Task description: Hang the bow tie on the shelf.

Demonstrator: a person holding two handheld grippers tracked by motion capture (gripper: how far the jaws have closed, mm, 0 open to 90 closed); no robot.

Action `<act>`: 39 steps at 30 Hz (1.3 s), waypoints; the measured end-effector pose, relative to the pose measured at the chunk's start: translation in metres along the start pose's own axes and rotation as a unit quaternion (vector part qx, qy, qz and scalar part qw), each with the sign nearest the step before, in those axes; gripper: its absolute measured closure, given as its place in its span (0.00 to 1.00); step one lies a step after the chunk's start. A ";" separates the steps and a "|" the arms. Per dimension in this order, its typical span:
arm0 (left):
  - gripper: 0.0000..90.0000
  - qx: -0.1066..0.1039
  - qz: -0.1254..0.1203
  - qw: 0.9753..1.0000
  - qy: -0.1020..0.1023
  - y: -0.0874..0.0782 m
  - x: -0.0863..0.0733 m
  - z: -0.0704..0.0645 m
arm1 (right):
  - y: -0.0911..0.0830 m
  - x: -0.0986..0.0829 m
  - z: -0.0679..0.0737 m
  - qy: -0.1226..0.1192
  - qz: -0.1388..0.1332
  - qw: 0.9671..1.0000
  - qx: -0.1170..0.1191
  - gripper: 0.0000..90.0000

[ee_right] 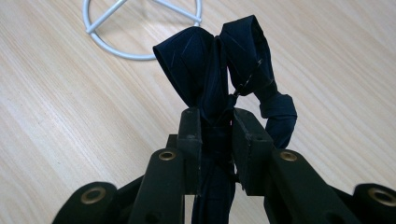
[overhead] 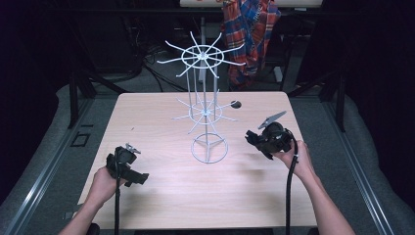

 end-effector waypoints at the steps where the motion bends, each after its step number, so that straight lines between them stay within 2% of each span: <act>1: 0.00 0.000 -0.001 1.000 -0.001 0.000 0.000 0.000 | -0.001 0.001 0.000 -0.001 -0.004 1.000 0.001 0.82; 11: 0.00 0.000 0.000 1.000 -0.001 -0.001 0.000 0.000 | -0.008 0.015 -0.001 0.005 -0.032 0.999 -0.004 0.82; 23: 0.00 -0.001 0.001 1.000 0.003 -0.001 -0.001 -0.001 | -0.010 0.027 -0.002 0.004 -0.049 0.999 -0.007 0.82; 30: 0.00 -0.001 0.001 1.000 0.004 -0.001 0.000 -0.001 | -0.014 0.035 -0.004 -0.003 -0.060 0.998 -0.023 0.82; 39: 0.00 -0.002 0.001 1.000 0.004 -0.001 0.000 -0.002 | -0.015 0.050 -0.003 -0.023 -0.085 0.995 -0.050 0.82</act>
Point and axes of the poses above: each handheld gripper's, and its own axes: y roughly forward along the jaws, x roughly out of its top, z roughly to its left, the point moved 6 cm from there along y, roughly forward along the jaws, and after that the axes turned 13 degrees about -z, right-handed, at the moved point
